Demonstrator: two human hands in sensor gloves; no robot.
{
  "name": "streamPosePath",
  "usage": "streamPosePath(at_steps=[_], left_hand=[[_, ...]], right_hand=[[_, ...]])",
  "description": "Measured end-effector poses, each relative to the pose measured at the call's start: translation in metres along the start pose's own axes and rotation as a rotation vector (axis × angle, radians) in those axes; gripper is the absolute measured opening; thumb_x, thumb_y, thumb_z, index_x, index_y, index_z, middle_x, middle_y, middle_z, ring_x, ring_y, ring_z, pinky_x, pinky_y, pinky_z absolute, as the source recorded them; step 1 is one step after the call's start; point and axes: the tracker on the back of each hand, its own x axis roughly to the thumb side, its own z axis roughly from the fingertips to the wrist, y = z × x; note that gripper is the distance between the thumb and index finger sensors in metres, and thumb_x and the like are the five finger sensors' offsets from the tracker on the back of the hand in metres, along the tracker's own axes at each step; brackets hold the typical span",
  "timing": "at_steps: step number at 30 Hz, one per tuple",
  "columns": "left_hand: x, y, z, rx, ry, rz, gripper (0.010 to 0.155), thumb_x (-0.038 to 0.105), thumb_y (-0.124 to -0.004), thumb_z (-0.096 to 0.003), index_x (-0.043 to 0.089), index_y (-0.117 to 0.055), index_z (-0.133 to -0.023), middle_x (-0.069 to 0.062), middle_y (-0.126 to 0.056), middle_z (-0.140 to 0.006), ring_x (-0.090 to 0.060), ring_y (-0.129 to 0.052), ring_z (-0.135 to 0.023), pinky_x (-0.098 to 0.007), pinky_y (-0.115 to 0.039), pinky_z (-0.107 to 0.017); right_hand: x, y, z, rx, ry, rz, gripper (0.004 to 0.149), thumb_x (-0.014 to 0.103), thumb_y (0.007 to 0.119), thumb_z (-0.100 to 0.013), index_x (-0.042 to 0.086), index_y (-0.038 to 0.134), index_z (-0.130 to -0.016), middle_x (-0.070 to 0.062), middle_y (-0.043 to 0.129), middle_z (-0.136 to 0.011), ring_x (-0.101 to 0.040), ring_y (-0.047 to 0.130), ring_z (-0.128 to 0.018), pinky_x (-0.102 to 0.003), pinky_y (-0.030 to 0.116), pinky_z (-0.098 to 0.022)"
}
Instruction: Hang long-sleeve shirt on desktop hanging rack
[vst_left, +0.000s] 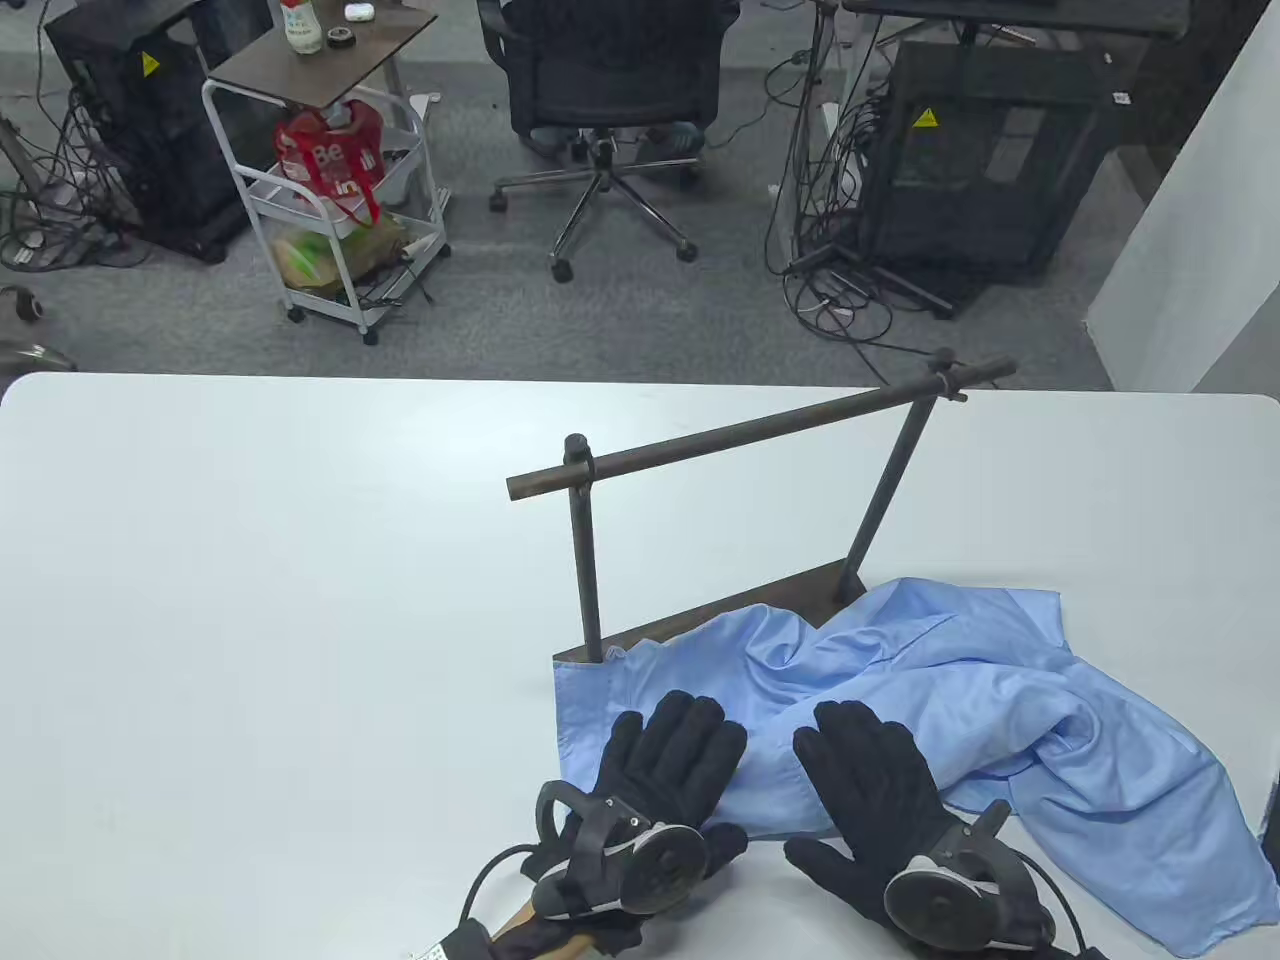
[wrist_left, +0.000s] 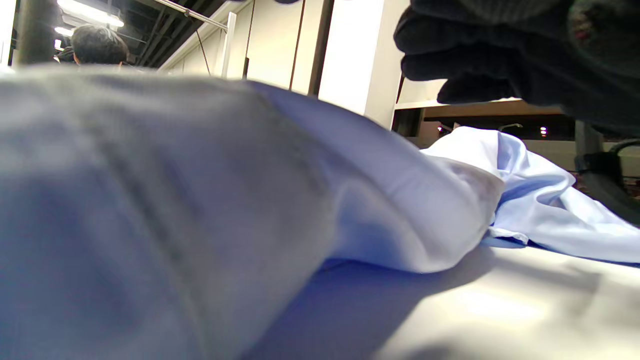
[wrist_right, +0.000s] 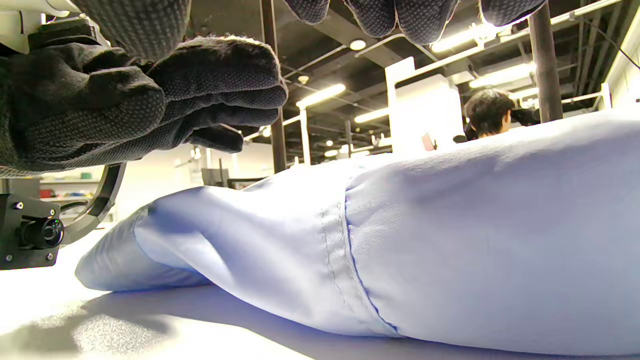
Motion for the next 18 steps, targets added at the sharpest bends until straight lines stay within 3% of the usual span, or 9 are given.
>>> streamPosePath(at_steps=[18], left_hand=[[0.0063,-0.0003,0.002,0.007,-0.02,-0.006,0.085,0.064,-0.062,-0.042,0.025,-0.031,-0.112,-0.003,-0.031,-0.119,-0.033,-0.035,-0.114,-0.066,-0.046,-0.077]], right_hand=[[-0.0026,-0.0014,-0.0034,0.05,-0.002,-0.017,0.087,0.058,0.071,-0.05,0.014,0.033,-0.114,-0.025,0.03,-0.12,-0.054,0.037,-0.109,-0.074,0.041,-0.071]])
